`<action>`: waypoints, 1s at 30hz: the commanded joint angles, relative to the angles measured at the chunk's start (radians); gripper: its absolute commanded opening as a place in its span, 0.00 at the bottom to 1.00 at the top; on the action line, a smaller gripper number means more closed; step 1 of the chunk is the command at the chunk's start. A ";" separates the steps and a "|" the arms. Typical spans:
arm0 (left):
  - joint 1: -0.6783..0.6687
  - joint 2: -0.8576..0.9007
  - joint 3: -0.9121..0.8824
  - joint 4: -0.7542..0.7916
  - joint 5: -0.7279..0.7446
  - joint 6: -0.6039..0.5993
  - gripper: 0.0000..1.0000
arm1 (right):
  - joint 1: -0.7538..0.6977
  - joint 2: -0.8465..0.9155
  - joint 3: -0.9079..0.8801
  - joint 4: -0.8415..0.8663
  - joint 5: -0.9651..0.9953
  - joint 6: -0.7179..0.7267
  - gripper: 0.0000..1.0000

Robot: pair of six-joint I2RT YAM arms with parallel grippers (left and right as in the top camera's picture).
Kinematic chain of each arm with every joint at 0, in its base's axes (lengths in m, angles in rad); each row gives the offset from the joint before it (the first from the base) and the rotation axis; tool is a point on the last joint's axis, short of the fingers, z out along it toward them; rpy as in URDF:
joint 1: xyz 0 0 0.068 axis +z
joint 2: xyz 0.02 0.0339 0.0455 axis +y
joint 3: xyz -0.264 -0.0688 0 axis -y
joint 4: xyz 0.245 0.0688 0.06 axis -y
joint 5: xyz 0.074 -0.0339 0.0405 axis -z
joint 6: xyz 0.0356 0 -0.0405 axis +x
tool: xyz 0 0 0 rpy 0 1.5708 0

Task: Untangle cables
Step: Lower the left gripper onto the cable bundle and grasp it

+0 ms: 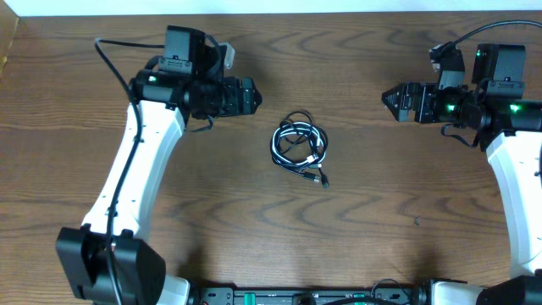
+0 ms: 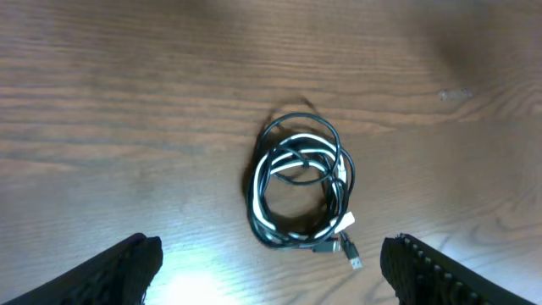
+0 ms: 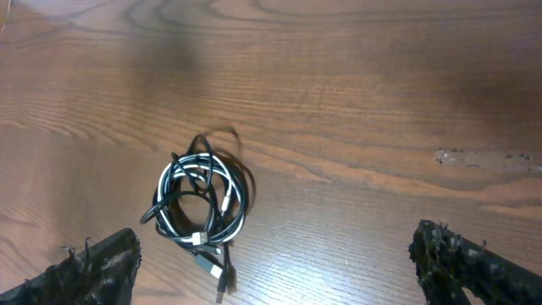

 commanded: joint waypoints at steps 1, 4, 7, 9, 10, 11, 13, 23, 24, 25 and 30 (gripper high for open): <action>-0.034 0.064 -0.016 0.017 0.010 -0.054 0.87 | -0.007 -0.001 0.012 -0.001 -0.009 0.006 0.98; -0.075 0.135 -0.016 0.030 0.010 -0.058 0.83 | -0.007 -0.001 0.012 -0.001 -0.009 0.006 0.99; -0.110 0.204 -0.016 0.044 0.006 -0.066 0.75 | -0.007 -0.001 0.012 -0.002 -0.009 0.006 0.99; -0.126 0.249 -0.016 0.051 0.000 -0.080 0.70 | -0.007 -0.001 0.012 -0.005 -0.008 0.006 0.98; -0.130 0.264 -0.016 0.051 -0.010 -0.091 0.69 | -0.007 -0.001 0.012 -0.008 -0.008 0.006 0.99; -0.133 0.282 -0.016 0.051 -0.023 -0.099 0.68 | -0.007 -0.001 0.012 -0.010 -0.005 0.006 0.98; -0.132 0.307 -0.016 0.047 -0.041 -0.101 0.66 | -0.007 -0.001 0.012 -0.016 0.002 0.006 0.99; -0.132 0.376 -0.019 0.047 -0.089 -0.101 0.58 | -0.007 -0.001 0.012 -0.016 0.002 0.006 0.98; -0.132 0.380 -0.019 0.048 -0.089 -0.101 0.56 | -0.007 -0.001 0.012 -0.016 0.002 0.006 0.98; -0.132 0.384 -0.019 0.048 -0.089 -0.101 0.52 | -0.007 -0.001 0.012 -0.016 0.002 0.006 0.99; -0.142 0.396 -0.020 0.053 -0.094 -0.101 0.45 | -0.007 -0.001 0.012 -0.014 0.002 0.006 0.99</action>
